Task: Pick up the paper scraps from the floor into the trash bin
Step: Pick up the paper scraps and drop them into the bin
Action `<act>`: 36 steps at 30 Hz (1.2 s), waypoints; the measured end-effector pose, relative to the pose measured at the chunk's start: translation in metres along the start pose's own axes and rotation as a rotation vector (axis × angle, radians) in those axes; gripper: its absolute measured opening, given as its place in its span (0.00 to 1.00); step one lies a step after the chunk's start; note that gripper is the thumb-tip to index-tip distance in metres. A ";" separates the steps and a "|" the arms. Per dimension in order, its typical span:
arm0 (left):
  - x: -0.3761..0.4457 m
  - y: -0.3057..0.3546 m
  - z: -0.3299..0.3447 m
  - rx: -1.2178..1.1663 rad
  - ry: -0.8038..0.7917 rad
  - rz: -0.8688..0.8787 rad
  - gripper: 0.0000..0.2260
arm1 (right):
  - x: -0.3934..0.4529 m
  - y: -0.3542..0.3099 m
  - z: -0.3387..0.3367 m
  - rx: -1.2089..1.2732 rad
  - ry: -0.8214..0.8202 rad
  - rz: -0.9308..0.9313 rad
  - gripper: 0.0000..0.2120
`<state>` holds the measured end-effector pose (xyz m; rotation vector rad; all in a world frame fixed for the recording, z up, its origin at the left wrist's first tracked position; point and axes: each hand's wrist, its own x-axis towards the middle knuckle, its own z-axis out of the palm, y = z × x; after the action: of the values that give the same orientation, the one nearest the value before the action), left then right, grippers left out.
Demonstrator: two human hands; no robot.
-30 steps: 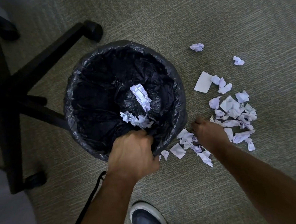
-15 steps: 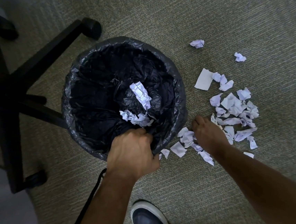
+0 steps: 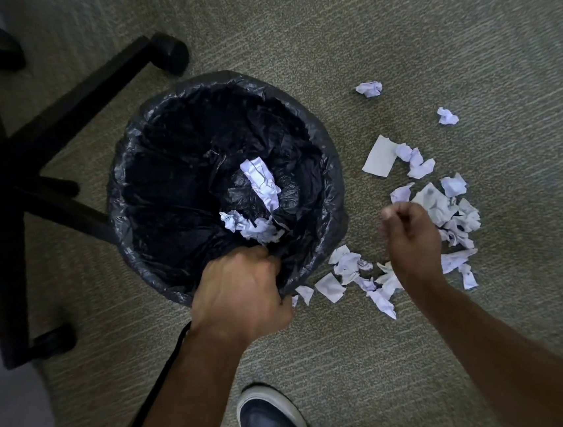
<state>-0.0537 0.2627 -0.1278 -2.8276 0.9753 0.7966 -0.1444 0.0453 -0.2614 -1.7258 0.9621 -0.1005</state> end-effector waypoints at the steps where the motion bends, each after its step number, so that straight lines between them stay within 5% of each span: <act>1: 0.000 0.000 0.000 0.005 -0.001 0.000 0.11 | -0.002 -0.018 0.001 0.107 0.018 -0.023 0.04; 7: 0.000 0.001 -0.001 -0.007 0.006 -0.003 0.11 | -0.006 -0.122 0.007 0.388 -0.016 -0.504 0.01; 13: 0.001 0.000 0.002 0.001 0.008 -0.012 0.09 | 0.003 -0.132 0.017 0.042 -0.300 -0.900 0.05; 16: 0.001 -0.001 0.003 0.025 0.020 -0.007 0.11 | 0.008 -0.129 0.013 0.078 -0.253 -0.821 0.05; 25: 0.000 -0.001 0.005 -0.027 0.065 -0.005 0.16 | 0.021 -0.076 -0.003 0.410 -0.075 -0.193 0.06; 30: 0.001 -0.001 0.007 -0.028 0.068 -0.010 0.14 | 0.015 0.005 -0.008 0.076 -0.280 0.065 0.06; 33: 0.001 -0.001 0.008 -0.029 0.068 -0.005 0.11 | 0.015 0.031 -0.010 -0.279 -0.365 0.028 0.04; 36: 0.001 -0.002 0.008 -0.021 0.061 -0.003 0.10 | 0.017 0.046 -0.005 -0.516 -0.421 -0.054 0.16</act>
<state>-0.0558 0.2655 -0.1352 -2.8863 0.9758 0.7291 -0.1608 0.0271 -0.3048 -2.1262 0.6564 0.4987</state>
